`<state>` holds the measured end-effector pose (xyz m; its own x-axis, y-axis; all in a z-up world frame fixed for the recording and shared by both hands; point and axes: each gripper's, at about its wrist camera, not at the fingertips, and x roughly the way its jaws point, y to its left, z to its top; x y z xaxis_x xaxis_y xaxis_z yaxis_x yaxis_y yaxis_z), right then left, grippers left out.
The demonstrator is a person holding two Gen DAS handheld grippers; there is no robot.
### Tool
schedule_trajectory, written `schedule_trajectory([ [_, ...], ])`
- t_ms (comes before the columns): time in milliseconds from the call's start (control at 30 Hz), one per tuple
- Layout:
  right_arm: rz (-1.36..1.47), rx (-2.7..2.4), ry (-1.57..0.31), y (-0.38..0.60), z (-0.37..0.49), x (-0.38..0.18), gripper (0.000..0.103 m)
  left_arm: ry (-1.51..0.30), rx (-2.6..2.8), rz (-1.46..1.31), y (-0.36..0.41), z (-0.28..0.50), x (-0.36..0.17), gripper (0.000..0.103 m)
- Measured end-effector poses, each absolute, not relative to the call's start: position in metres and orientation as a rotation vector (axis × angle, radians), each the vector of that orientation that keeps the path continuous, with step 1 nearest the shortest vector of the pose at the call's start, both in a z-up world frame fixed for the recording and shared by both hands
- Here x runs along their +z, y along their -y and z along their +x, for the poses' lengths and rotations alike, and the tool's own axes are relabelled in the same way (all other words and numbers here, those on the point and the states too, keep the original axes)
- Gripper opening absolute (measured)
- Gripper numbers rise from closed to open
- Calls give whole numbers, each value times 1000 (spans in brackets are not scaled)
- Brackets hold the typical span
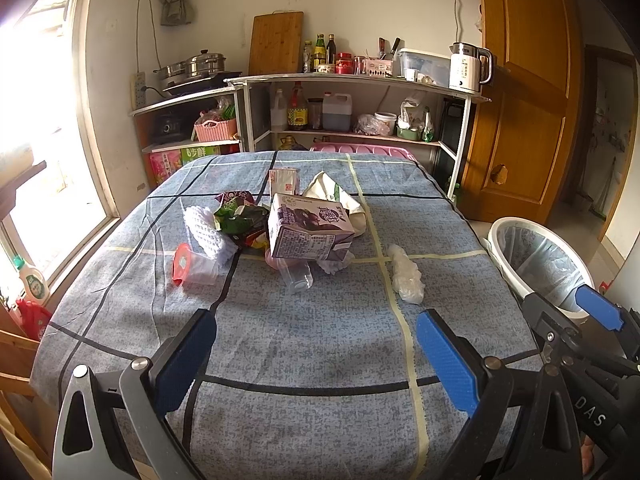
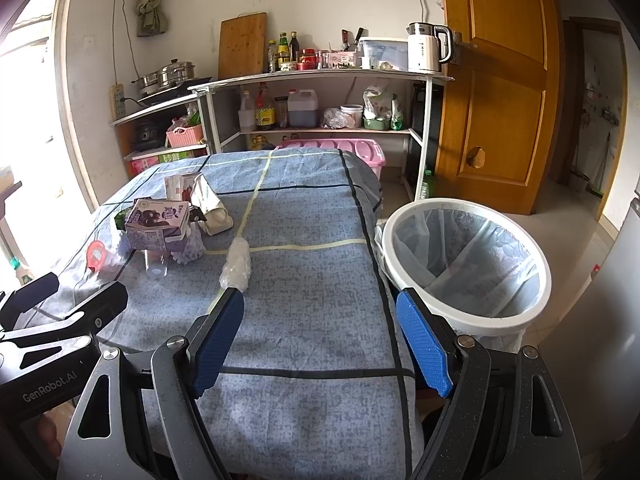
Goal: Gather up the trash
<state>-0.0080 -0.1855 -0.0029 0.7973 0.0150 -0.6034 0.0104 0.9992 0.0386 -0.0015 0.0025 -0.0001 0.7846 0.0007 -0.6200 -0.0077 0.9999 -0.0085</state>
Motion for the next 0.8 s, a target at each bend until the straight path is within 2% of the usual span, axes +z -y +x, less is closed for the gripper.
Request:
schedule_trajectory([
  [800, 42, 3, -648, 186, -9, -3, 79, -671, 6, -7, -2, -1, -1, 102],
])
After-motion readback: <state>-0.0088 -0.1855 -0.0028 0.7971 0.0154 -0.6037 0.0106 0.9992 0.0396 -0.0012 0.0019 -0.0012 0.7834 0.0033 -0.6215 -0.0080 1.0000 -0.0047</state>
